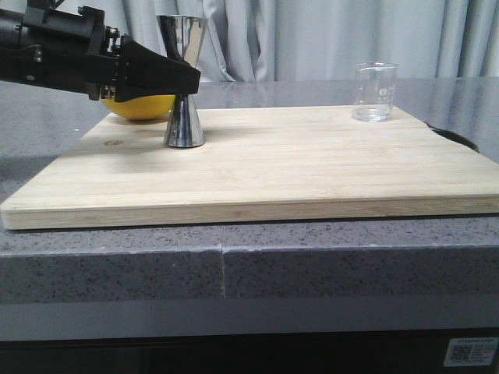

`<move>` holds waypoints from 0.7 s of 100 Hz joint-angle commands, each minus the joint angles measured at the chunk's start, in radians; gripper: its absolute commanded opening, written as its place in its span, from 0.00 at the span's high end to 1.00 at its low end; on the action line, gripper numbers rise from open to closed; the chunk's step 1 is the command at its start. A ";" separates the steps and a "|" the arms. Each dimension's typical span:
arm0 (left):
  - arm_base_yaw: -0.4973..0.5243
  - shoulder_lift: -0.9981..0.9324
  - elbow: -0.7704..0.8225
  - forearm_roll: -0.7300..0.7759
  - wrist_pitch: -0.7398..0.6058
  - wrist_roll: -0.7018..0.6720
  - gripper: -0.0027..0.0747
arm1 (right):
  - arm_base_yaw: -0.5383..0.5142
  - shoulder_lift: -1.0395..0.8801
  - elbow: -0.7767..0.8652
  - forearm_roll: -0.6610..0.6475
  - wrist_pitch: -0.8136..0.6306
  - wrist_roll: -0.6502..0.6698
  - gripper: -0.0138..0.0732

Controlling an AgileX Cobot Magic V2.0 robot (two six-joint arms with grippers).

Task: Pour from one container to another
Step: 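Lower the filled steel jigger onto the board beside the lemon with the left gripper, then open the left gripper and pull it back from the jigger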

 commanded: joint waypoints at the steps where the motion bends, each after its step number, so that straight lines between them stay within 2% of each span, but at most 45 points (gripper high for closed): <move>1: 0.004 -0.037 -0.023 -0.060 0.103 -0.009 0.72 | -0.005 -0.023 -0.023 0.035 0.002 -0.003 0.30; 58: 0.004 -0.037 -0.023 -0.043 0.103 -0.032 0.72 | -0.005 -0.023 -0.023 0.035 0.002 -0.003 0.30; 70: 0.004 -0.037 -0.023 -0.041 0.103 -0.033 0.67 | -0.005 -0.023 -0.023 0.035 0.002 -0.003 0.30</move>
